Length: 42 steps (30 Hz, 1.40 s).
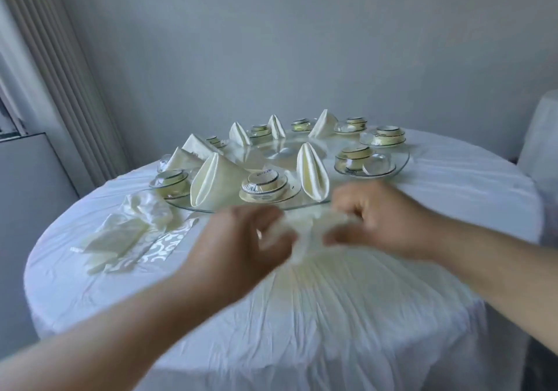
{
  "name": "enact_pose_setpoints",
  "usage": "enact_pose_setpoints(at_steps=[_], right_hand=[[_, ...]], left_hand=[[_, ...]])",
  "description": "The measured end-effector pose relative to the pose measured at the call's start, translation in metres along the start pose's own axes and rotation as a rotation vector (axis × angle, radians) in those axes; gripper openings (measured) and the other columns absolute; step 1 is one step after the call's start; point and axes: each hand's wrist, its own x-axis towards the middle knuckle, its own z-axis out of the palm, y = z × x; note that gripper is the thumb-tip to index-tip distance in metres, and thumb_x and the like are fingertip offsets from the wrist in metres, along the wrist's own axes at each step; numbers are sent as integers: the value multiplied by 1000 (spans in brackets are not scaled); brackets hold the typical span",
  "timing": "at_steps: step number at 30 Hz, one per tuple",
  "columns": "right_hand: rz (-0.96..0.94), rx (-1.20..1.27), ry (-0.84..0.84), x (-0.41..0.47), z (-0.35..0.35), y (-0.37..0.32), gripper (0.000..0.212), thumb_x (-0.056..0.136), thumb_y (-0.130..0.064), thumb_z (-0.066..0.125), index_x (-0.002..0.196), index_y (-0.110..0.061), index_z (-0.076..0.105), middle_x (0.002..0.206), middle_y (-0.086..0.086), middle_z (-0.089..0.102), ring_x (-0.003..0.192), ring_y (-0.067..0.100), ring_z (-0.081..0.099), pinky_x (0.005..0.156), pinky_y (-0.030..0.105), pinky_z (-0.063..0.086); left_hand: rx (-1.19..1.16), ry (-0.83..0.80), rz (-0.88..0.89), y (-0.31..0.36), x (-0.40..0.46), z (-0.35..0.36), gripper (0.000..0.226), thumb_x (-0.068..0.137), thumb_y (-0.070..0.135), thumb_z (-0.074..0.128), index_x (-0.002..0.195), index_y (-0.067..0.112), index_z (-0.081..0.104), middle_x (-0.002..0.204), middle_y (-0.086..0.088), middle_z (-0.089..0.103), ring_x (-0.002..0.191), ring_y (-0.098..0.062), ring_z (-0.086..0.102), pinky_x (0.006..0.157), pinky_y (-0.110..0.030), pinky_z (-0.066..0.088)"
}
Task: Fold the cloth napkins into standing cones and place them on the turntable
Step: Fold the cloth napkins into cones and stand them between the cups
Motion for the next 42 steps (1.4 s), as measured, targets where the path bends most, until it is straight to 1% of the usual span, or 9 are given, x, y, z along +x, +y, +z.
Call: enact_pose_setpoints(at_steps=[5, 9, 11, 17, 21, 27, 34, 36, 42], right_hand=[[219, 86, -267, -57, 29, 3, 25, 71, -37, 82, 66, -21, 63, 78, 0, 57, 70, 14, 56, 66, 30, 43], [313, 167, -324, -42, 23, 4, 28, 74, -30, 80, 64, -15, 59, 64, -7, 53, 59, 1, 49, 57, 21, 37], [383, 200, -313, -22, 19, 9, 23, 75, -30, 79, 66, -17, 62, 62, -10, 58, 59, 1, 52, 56, 18, 39], [525, -101, -351, 44, 25, 42, 39, 78, -38, 77, 64, -14, 48, 58, -3, 44, 55, 12, 39, 51, 27, 26], [576, -204, -418, 64, 50, 64, 34, 81, -38, 73, 82, -7, 61, 72, 4, 53, 67, 17, 48, 59, 28, 31], [655, -153, -392, 48, 72, 77, 21, 82, -36, 72, 84, -16, 67, 75, -1, 70, 60, 12, 59, 55, 22, 42], [615, -247, -337, 50, 68, 83, 37, 91, -36, 61, 71, -12, 42, 67, 0, 39, 53, 14, 36, 49, 27, 26], [592, -310, -311, 52, 70, 87, 42, 91, -37, 60, 67, -14, 34, 69, 0, 36, 55, 14, 33, 50, 29, 22], [617, -389, -339, 55, 72, 91, 37, 91, -41, 58, 96, -5, 58, 87, 4, 53, 75, 19, 49, 55, 28, 30]], left_hand=[[-251, -261, -140, 11, -58, 27, 26, 69, 50, 57, 77, 25, 55, 65, 9, 51, 59, -5, 47, 58, -18, 39], [-439, -326, -305, 4, -45, 29, 34, 78, 32, 71, 61, 14, 48, 53, 10, 38, 51, -4, 34, 48, -21, 28], [-529, -344, -462, -5, -26, 29, 32, 83, 20, 73, 63, 5, 53, 56, 3, 47, 50, -10, 41, 47, -21, 30], [-471, -365, -741, -43, 36, 49, 12, 78, 14, 73, 70, 6, 69, 62, -6, 61, 54, -18, 54, 52, -22, 40], [-362, -391, -822, -68, 42, 78, 14, 75, 8, 71, 63, 10, 63, 56, -3, 56, 45, -15, 50, 45, -16, 36], [-87, -405, -736, -76, 24, 100, 37, 83, 31, 60, 55, 15, 42, 52, 5, 40, 52, -16, 42, 46, -25, 29], [-97, -322, -726, -81, 26, 103, 43, 85, 43, 52, 58, 18, 31, 50, 6, 31, 47, -16, 29, 44, -22, 25], [-72, -325, -689, -86, 33, 106, 43, 85, 41, 53, 55, 17, 33, 50, 3, 30, 47, -17, 28, 44, -22, 25], [-36, -367, -692, -95, 37, 116, 20, 81, 29, 57, 67, 16, 53, 64, -1, 52, 60, -22, 47, 57, -28, 41]])
